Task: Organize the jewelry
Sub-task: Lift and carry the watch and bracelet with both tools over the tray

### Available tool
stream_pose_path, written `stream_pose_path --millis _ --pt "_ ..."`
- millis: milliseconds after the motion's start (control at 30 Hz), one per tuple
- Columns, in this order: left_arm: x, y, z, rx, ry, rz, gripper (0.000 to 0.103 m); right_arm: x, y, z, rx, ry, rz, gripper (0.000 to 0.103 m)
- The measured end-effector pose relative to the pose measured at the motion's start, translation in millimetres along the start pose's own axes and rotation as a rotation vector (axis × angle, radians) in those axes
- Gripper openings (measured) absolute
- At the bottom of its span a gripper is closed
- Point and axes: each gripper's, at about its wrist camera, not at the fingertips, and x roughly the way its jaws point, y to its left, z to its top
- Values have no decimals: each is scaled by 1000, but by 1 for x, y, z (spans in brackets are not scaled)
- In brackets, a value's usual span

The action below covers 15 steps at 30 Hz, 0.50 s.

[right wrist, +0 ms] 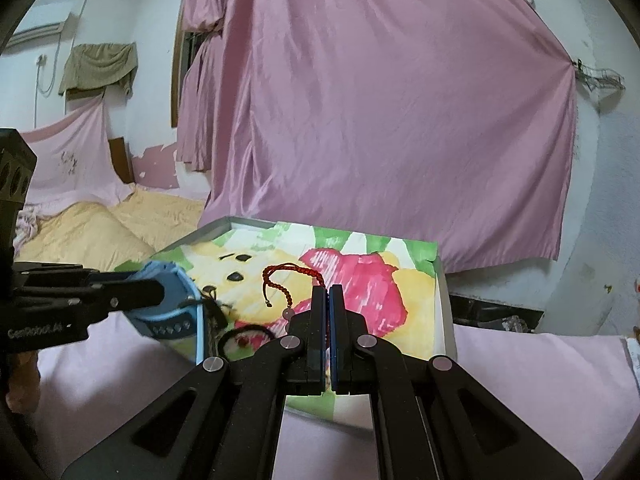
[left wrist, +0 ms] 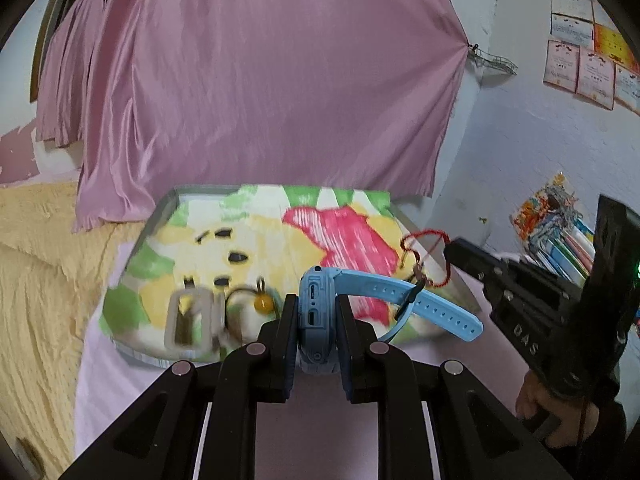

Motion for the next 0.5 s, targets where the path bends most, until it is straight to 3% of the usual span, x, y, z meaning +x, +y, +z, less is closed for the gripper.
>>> stream_pose_path --millis 233,500 --pt "39 4 26 12 -9 73 17 28 -10 7 33 24 -29 2" --pt "77 3 32 12 71 170 17 63 -20 2 66 111 -55 2"
